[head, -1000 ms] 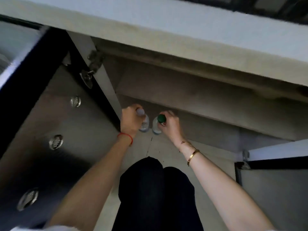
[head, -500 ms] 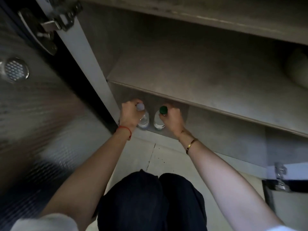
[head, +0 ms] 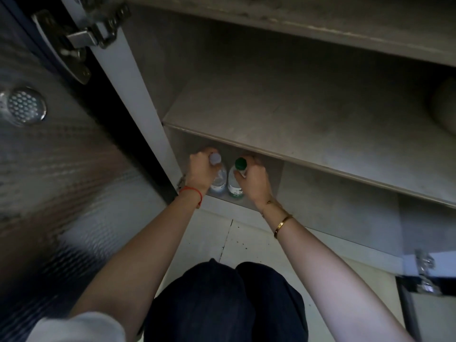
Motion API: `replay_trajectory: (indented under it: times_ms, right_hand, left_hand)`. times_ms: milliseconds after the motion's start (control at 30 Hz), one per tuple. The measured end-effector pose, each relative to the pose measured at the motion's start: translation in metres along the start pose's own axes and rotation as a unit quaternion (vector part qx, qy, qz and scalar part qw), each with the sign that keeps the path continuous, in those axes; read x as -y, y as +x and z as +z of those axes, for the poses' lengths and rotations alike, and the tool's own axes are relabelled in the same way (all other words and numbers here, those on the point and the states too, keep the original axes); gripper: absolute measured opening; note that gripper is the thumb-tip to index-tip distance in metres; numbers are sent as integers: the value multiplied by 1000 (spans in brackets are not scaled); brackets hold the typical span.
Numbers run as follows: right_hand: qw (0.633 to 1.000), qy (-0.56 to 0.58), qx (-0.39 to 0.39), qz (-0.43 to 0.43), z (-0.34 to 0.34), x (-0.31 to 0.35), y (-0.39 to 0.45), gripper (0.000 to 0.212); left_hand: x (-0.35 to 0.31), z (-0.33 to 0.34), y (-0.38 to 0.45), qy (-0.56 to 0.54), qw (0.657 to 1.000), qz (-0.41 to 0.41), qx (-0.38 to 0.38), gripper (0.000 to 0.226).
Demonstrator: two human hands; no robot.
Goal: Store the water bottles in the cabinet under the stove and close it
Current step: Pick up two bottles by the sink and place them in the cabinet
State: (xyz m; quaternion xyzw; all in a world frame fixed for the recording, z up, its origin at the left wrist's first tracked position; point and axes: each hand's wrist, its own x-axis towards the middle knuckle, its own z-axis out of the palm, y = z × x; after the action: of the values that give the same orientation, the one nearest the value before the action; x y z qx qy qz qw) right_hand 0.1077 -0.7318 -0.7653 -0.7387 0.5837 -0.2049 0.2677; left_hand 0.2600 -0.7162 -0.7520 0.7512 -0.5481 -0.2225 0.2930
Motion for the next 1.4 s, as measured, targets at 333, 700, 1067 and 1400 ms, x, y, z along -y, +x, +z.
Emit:
replay_trajectory:
  times_ms: [333,700,1067,1400]
  right_hand:
    - [998,9,26,57,-36,18,-55,53]
    - [997,-13,66,38,-209,149,-164,43]
    - [997,-25,71,0,-427,305,-278,46]
    - [997,-23,24,-64,-505,391,-328,46]
  left_hand:
    - [-17,-30,-48,24,999,-20,13,46]
    - [-155,-191,-169,50,998,3,35,34]
    - [-325,-406,-293,91,994,53,-3,35]
    - [-380,-535,-372,90,991,37,-87,34]
